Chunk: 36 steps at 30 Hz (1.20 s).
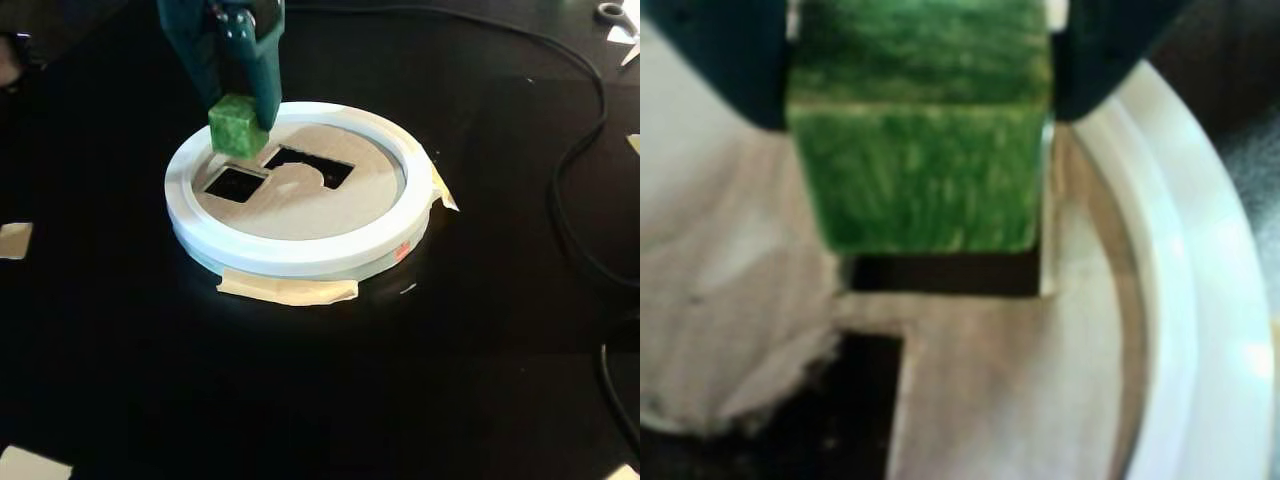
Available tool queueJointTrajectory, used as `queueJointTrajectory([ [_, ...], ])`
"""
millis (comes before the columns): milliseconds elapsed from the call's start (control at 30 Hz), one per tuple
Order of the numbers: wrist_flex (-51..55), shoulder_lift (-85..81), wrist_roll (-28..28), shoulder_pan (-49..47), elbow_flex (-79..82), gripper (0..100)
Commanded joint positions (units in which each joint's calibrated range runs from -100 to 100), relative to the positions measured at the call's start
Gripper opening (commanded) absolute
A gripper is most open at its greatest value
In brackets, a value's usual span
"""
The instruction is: Pick up the square block and drop it in corresponding square shaped hole
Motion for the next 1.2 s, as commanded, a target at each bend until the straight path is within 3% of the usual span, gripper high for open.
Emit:
queueJointTrajectory([
  [0, -2.36, -0.95, 0.1, 0.31, 1.1, 26],
  [1000, -6.67, 0.76, -0.05, 5.93, 9.57, 27],
  [1033, -6.57, 0.76, -0.05, 5.93, 9.57, 29],
  [1167, -5.67, 0.04, 0.0, 4.93, 8.66, 56],
])
